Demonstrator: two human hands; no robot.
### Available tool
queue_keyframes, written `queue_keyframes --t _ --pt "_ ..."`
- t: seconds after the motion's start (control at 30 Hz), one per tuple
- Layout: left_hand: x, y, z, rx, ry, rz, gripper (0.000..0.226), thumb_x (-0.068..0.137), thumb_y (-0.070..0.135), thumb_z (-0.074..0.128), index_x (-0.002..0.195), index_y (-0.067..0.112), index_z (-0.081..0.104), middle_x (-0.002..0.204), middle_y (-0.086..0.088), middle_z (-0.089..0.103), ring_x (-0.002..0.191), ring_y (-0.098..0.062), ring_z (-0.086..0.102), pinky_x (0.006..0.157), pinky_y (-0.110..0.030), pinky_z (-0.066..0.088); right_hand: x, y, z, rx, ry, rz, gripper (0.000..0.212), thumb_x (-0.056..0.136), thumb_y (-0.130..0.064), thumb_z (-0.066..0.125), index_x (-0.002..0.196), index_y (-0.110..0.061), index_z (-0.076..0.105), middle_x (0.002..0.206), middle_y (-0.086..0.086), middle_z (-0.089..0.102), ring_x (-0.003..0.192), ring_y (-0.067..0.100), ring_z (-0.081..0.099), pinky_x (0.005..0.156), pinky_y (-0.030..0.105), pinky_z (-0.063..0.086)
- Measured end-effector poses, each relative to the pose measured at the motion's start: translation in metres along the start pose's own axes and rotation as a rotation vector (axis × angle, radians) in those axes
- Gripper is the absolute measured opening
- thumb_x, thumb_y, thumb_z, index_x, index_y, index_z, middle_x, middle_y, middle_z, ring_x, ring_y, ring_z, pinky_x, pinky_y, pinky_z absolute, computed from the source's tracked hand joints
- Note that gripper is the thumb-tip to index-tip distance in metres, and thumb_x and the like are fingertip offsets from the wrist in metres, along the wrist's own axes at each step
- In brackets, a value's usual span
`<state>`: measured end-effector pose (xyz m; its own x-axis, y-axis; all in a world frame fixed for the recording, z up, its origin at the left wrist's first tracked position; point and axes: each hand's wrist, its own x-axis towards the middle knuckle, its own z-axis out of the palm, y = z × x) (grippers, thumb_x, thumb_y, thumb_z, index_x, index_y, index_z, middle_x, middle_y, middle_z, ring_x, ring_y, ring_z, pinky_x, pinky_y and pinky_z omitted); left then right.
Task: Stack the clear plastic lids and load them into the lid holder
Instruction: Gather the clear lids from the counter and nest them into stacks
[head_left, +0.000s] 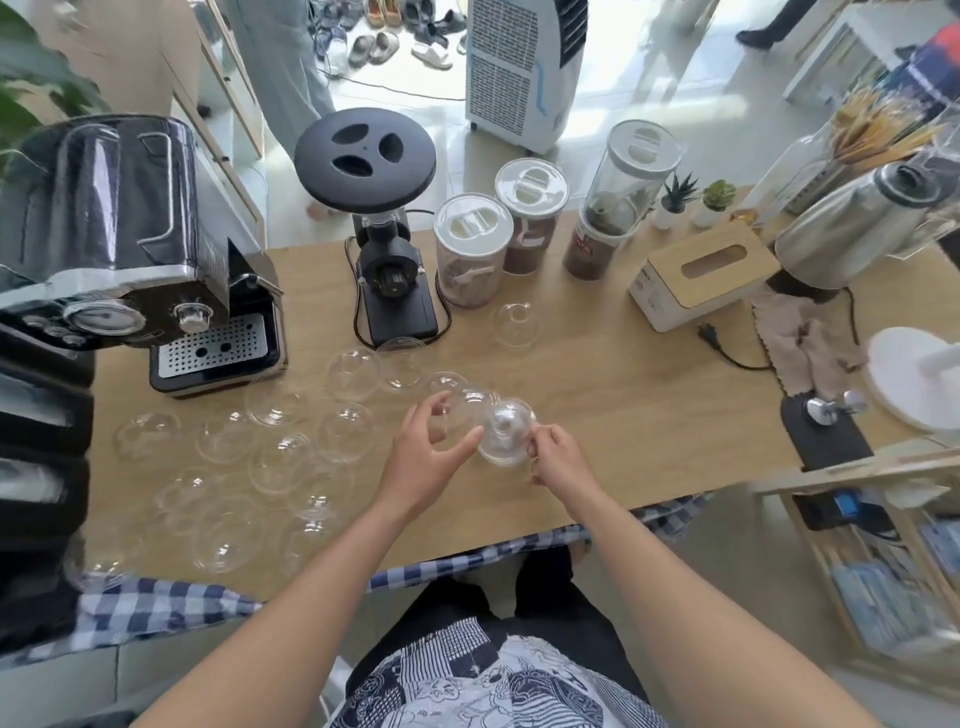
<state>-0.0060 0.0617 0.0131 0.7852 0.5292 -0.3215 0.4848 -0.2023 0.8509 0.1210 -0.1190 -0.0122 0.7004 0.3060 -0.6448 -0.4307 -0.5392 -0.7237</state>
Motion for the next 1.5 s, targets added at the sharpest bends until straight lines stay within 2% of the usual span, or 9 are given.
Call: queue_keyframes --t 0.13,0.3,0.47,0.57,0.77,1.0,1.27,1.43,1.5 --pt "0.008 -0.002 0.016 0.002 -0.064 -0.027 0.083 0.092 0.059 0.085 0.163 0.036 0.049 0.153 0.013 0.054 0.128 -0.013 0.065 0.086 -0.017 0.051 -0.001 0.005 0.0 -0.138 0.055 -0.021 0.031 0.116 -0.039 0.045 0.11 -0.018 0.066 0.101 0.001 0.071 0.079 0.019 0.07 0.083 0.047 0.068" --pt "0.013 -0.01 0.025 0.005 -0.139 -0.047 0.088 0.091 0.053 0.089 0.166 0.037 0.045 0.164 0.004 0.05 0.137 -0.018 0.065 0.11 -0.038 0.058 -0.007 0.006 -0.001 -0.231 0.116 -0.014 0.035 0.114 -0.052 0.051 0.109 -0.019 0.063 0.096 0.002 0.08 0.079 0.018 0.081 0.08 0.039 0.062" --pt "0.016 -0.009 0.029 0.015 -0.166 -0.041 0.09 0.092 0.046 0.091 0.168 0.038 0.042 0.17 0.002 0.048 0.139 -0.018 0.064 0.092 -0.019 0.051 -0.003 0.007 0.0 -0.151 0.15 -0.012 0.031 0.112 -0.051 0.058 0.118 -0.02 0.057 0.108 0.002 0.075 0.09 0.02 0.079 0.084 0.042 0.066" --pt "0.019 -0.009 0.031 0.03 -0.159 -0.03 0.091 0.09 0.045 0.092 0.167 0.038 0.044 0.168 0.002 0.05 0.142 -0.017 0.06 0.109 -0.032 0.053 0.002 0.007 0.002 -0.114 0.129 -0.02 0.033 0.113 -0.054 0.051 0.126 -0.025 0.059 0.119 -0.004 0.072 0.107 0.02 0.076 0.097 0.05 0.066" --pt "0.022 -0.008 0.034 0.071 -0.167 -0.005 0.088 0.091 0.036 0.092 0.166 0.039 0.046 0.165 0.004 0.048 0.141 -0.006 0.048 0.115 -0.029 0.041 -0.005 -0.002 0.001 -0.023 0.011 -0.015 0.055 0.108 -0.067 0.056 0.138 -0.022 0.065 0.126 -0.006 0.072 0.107 0.016 0.078 0.092 0.04 0.069" --pt "0.022 -0.024 0.034 0.098 -0.166 0.016 0.086 0.092 0.022 0.092 0.163 0.043 0.05 0.146 0.015 0.05 0.135 -0.014 0.062 0.117 -0.038 0.053 -0.001 0.0 0.004 -0.058 -0.013 -0.038 0.048 0.111 -0.053 0.063 0.149 -0.023 0.061 0.128 -0.007 0.072 0.096 0.012 0.082 0.082 0.029 0.068" --pt "0.024 -0.023 0.032 0.105 -0.141 0.012 0.086 0.093 0.027 0.091 0.166 0.041 0.048 0.155 0.009 0.052 0.135 -0.014 0.061 0.119 -0.036 0.051 0.007 0.003 0.007 -0.077 -0.025 -0.025 0.033 0.116 -0.037 0.059 0.146 -0.024 0.063 0.121 -0.009 0.073 0.093 0.011 0.082 0.088 0.033 0.068" --pt "0.027 -0.019 0.029 0.103 -0.153 0.027 0.085 0.094 0.039 0.089 0.166 0.046 0.045 0.152 0.014 0.049 0.131 -0.008 0.063 0.114 -0.034 0.055 0.017 -0.008 0.002 -0.098 -0.012 -0.023 0.025 0.117 -0.038 0.056 0.138 -0.026 0.061 0.12 -0.011 0.071 0.097 0.009 0.08 0.078 0.026 0.064" --pt "0.028 -0.014 0.023 0.13 -0.154 0.045 0.081 0.097 0.048 0.084 0.167 0.047 0.044 0.151 0.016 0.047 0.126 -0.003 0.065 0.103 -0.023 0.052 0.025 -0.013 -0.004 -0.135 0.022 -0.003 0.025 0.116 -0.045 0.053 0.134 -0.029 0.058 0.125 -0.008 0.07 0.107 0.015 0.076 0.093 0.037 0.065"
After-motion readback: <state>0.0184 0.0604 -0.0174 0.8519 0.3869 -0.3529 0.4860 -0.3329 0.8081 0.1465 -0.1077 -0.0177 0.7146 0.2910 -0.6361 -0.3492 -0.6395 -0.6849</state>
